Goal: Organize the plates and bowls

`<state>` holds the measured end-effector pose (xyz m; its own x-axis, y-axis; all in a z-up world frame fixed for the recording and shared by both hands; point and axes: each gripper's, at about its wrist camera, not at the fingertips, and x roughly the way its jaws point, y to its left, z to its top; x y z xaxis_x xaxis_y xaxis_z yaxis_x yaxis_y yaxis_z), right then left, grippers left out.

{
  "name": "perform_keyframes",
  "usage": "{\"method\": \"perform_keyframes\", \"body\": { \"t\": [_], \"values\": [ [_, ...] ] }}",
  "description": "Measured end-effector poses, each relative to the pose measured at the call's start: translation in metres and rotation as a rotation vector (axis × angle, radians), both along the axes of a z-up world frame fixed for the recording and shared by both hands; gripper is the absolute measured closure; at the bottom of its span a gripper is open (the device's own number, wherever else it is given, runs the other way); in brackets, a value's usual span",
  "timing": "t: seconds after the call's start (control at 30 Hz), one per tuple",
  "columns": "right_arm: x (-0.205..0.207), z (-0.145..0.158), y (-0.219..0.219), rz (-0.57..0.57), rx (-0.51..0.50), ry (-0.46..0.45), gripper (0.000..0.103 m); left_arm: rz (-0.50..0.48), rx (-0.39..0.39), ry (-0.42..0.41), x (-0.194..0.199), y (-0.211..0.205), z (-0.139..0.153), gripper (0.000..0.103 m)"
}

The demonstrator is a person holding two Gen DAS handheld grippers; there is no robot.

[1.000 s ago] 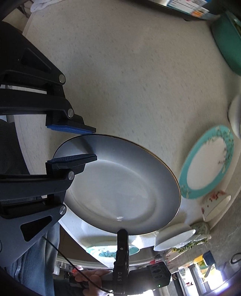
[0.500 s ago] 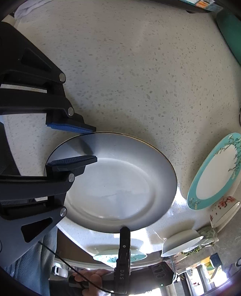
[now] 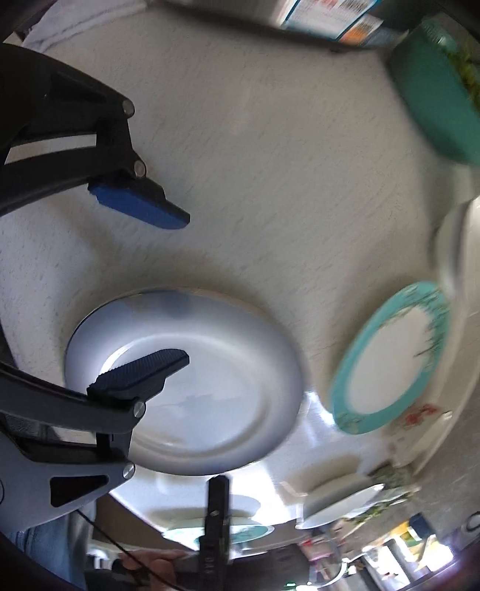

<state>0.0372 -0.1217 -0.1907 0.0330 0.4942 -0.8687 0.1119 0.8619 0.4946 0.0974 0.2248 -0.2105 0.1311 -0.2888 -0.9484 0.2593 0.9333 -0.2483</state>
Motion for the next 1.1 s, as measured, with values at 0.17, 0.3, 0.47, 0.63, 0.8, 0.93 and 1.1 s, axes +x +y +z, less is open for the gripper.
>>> {"method": "perform_keyframes", "body": {
  "t": [0.17, 0.3, 0.47, 0.63, 0.8, 0.93, 1.1],
  "values": [
    [0.013, 0.026, -0.019, -0.071, 0.024, -0.120, 0.043, 0.035, -0.084, -0.082, 0.039, 0.004, 0.021, 0.029],
    [0.043, 0.039, -0.036, -0.192, 0.090, -0.252, 0.037, 0.095, -0.182, -0.098, 0.088, -0.006, 0.015, 0.028],
    [0.087, 0.030, -0.047, -0.299, 0.123, -0.296, 0.036, 0.107, -0.209, -0.119, 0.140, -0.029, 0.006, 0.028],
    [0.112, 0.004, -0.053, -0.347, 0.106, -0.232, 0.037, 0.109, -0.191, -0.081, 0.173, -0.042, -0.008, 0.028],
    [0.120, -0.008, -0.054, -0.345, 0.117, -0.221, 0.040, 0.109, -0.200, -0.072, 0.188, -0.047, -0.026, 0.029],
    [0.136, -0.008, -0.046, -0.321, 0.110, -0.222, 0.044, 0.085, -0.211, -0.070, 0.196, -0.057, -0.028, 0.032],
    [0.142, -0.016, -0.032, -0.281, 0.114, -0.200, 0.068, 0.052, -0.207, -0.077, 0.191, -0.067, -0.028, 0.055]
  ]
}}
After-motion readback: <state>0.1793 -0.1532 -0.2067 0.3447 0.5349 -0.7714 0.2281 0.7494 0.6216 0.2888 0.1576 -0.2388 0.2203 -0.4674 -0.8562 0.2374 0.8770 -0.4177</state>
